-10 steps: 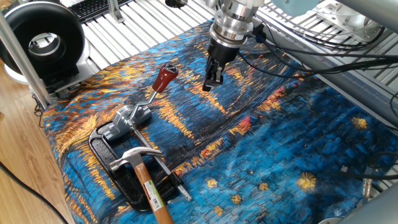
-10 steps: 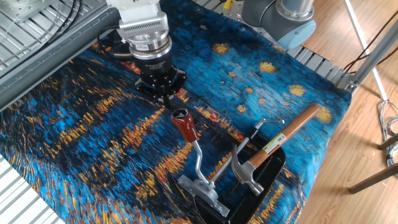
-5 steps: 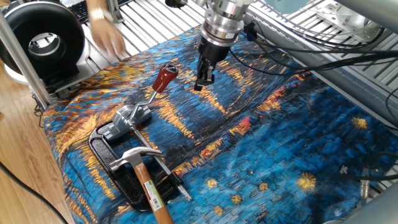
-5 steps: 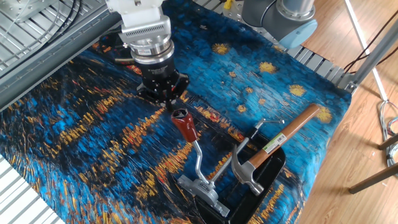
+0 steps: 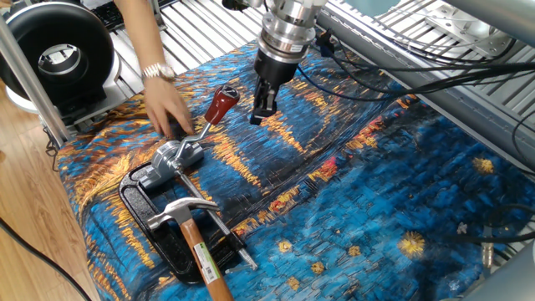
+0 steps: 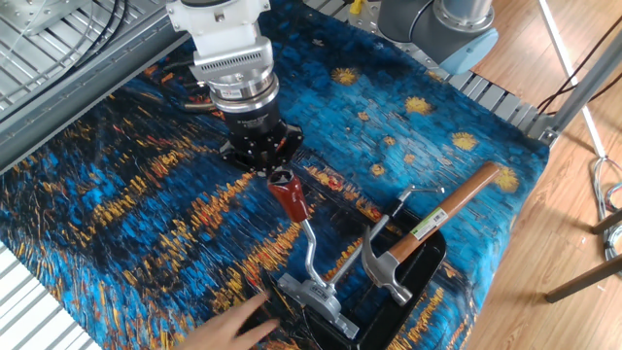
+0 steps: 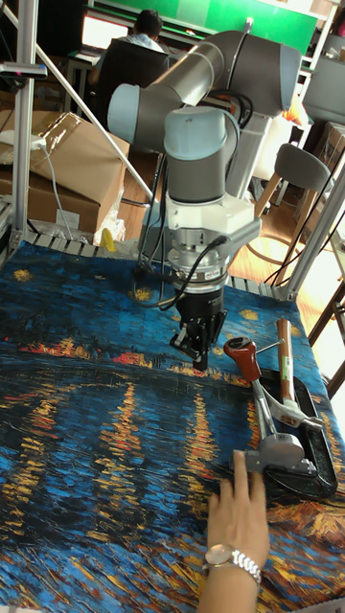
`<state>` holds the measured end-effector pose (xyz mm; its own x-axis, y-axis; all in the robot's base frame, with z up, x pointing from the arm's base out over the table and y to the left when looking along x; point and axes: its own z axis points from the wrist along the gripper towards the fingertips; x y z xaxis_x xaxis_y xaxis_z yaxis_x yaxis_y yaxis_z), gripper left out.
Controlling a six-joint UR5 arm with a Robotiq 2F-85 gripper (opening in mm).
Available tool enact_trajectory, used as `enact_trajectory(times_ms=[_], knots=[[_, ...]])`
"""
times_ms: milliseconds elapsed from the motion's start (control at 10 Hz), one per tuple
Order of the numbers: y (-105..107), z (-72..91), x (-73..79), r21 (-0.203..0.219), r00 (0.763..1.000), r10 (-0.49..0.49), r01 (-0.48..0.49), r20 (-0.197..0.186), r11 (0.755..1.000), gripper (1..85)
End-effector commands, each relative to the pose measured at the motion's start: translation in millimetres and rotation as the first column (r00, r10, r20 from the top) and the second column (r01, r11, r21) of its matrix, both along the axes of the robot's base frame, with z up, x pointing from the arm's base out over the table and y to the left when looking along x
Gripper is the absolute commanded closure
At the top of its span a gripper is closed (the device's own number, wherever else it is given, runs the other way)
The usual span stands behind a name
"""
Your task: Push down the lever
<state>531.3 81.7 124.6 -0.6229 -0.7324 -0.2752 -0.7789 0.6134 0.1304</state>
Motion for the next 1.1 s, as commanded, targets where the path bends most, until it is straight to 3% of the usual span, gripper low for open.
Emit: enact_trajectory(times_ms=[0, 300, 500, 1000], knots=[[13, 5.2, 1.1, 0.045, 1.0, -0.025, 0.026, -0.013, 0.999, 84.3], [14, 6.3, 1.1, 0.018, 0.999, -0.031, 0.031, -0.027, 0.999, 84.3], [17, 6.0, -1.0, 0.029, 1.0, -0.014, 0.015, -0.028, 0.999, 84.3], [38, 19.8, 20.5, 0.087, 0.999, -0.012, 0.008, 0.048, 0.996, 84.3]])
